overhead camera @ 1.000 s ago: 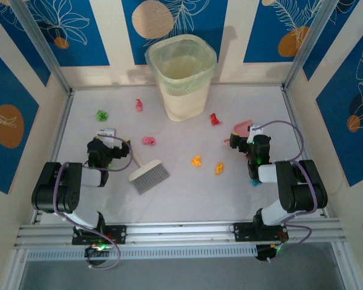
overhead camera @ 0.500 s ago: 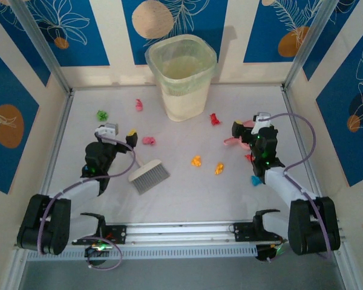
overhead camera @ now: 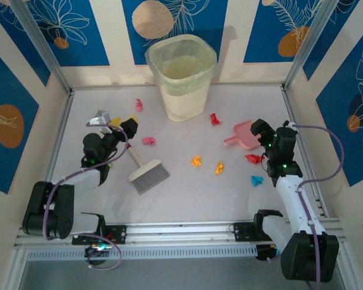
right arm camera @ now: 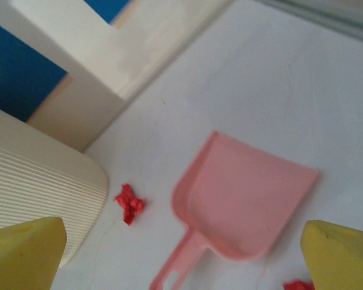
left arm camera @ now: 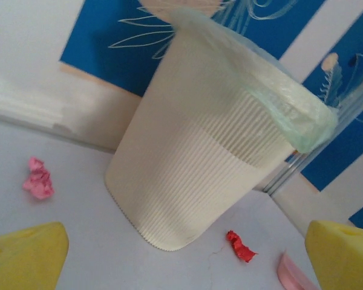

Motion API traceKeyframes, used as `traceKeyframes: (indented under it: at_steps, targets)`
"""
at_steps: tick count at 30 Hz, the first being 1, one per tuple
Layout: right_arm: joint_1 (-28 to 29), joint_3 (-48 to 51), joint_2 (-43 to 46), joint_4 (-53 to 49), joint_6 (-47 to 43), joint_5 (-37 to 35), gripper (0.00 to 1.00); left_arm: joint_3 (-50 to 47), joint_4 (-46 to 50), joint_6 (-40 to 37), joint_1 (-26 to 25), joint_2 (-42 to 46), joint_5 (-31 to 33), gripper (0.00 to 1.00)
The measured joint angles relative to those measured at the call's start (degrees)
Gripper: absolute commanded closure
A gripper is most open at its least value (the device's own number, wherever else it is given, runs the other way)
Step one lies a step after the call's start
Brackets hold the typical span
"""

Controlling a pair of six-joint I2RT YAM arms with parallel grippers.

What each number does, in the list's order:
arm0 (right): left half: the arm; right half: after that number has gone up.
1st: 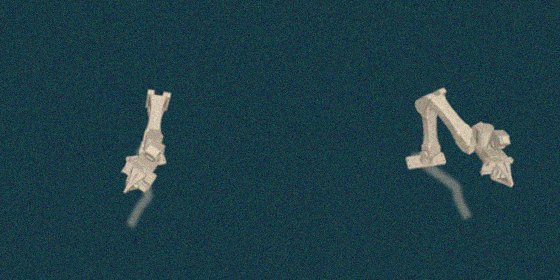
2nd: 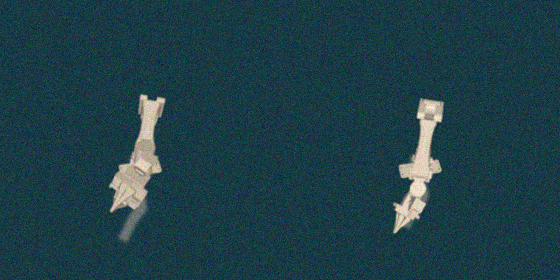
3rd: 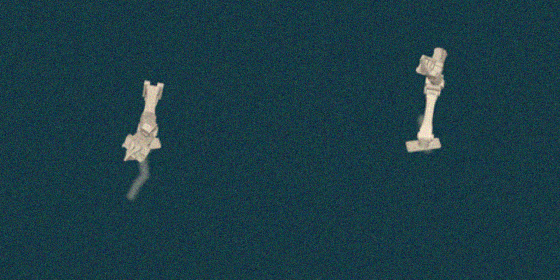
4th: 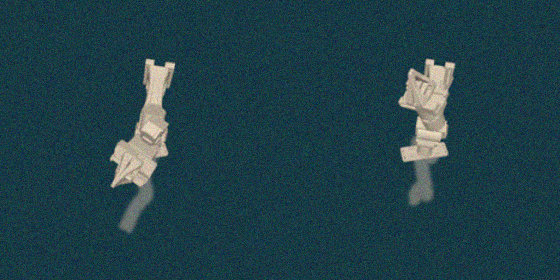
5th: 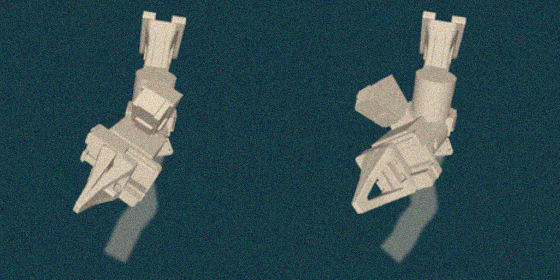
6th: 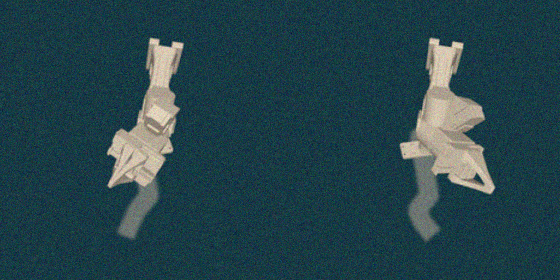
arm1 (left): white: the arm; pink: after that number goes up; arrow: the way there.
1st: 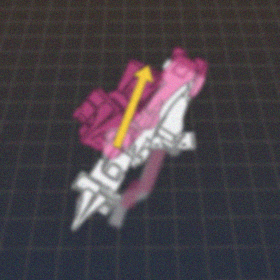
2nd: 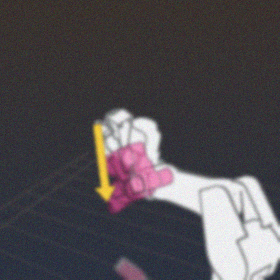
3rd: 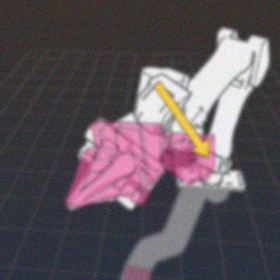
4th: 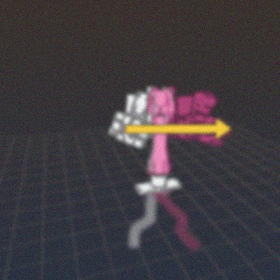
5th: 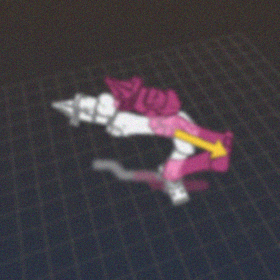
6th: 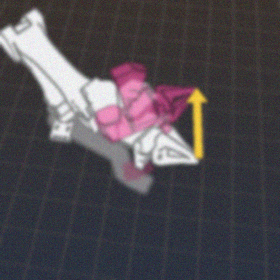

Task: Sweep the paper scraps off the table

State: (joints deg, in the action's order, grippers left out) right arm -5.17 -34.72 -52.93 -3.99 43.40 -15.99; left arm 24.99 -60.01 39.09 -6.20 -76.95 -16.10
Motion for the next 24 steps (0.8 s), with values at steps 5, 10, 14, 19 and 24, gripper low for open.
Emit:
traceKeyframes:
  at_steps: [5, 10, 14, 19, 24]
  targets:
    - [-0.31, -2.54, -4.35, -5.09, 3.37, 1.33, 0.01, -0.11, -5.03, 7.93, 3.30, -4.44, -0.26, 0.00]
    - [2.56, -3.78, -5.60, -7.87, 4.28, 1.22, 0.01, 0.09, -3.72, 9.84, 3.26, -4.33, 0.11, 0.00]
    - [10.01, -9.07, -9.11, -11.54, 3.58, -1.07, 0.01, 1.70, 4.70, 7.43, 0.66, -1.29, 2.25, 0.00]
    - [18.14, -15.85, -13.79, -16.11, 2.10, -2.71, 0.01, 5.53, 15.69, 2.89, -6.64, 2.71, 6.64, 0.00]
    - [24.33, -21.51, -17.59, -23.10, 0.55, -2.80, 0.01, 8.98, 29.16, -1.77, -15.67, 6.03, 13.97, 0.01]
